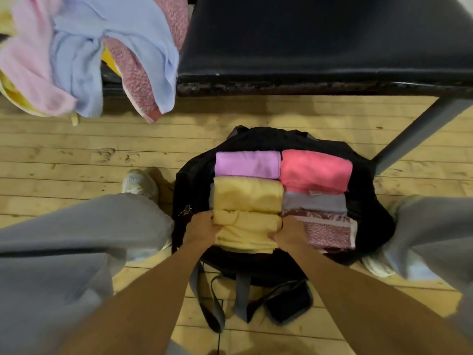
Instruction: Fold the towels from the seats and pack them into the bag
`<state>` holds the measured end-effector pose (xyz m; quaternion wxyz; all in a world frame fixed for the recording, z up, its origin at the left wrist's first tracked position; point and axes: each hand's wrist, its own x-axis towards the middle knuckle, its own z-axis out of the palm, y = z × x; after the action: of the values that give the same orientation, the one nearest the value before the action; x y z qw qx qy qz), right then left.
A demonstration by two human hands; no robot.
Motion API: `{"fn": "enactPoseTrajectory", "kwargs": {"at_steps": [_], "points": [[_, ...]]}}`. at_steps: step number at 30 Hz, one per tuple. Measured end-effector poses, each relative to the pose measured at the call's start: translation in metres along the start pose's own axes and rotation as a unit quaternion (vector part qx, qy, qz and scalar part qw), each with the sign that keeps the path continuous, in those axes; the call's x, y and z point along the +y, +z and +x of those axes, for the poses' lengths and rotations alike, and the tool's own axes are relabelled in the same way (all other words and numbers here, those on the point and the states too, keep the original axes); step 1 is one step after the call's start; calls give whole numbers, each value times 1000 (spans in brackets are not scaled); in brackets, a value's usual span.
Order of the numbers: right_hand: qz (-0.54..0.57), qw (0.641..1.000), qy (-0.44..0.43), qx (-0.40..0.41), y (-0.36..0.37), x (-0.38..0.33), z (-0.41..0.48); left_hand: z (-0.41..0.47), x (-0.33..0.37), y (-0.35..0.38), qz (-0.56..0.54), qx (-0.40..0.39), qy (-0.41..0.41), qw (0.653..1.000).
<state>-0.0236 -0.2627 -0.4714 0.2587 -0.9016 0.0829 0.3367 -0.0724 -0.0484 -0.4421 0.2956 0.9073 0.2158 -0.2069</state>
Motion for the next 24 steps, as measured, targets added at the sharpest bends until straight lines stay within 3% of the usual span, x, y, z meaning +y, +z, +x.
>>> {"fn": "enactPoseTrajectory", "kwargs": {"at_steps": [7, 10, 13, 19, 24], "points": [[-83, 997, -3, -1, -12, -14, 2, 7, 4, -7, 23, -20, -29, 999], [-87, 996, -29, 0, -22, -19, -6, 5, 20, -26, 43, -55, -33, 997], [-93, 994, -64, 0, -45, -30, -17, 1, 41, -57, 20, -34, -17, 999], [-119, 983, -136, -10, -115, -97, -54, -22, 85, -134, -91, -57, 108, 988], [-68, 962, -261, 39, -166, -177, -87, -51, 106, -213, -118, -10, 184, 976]]}}
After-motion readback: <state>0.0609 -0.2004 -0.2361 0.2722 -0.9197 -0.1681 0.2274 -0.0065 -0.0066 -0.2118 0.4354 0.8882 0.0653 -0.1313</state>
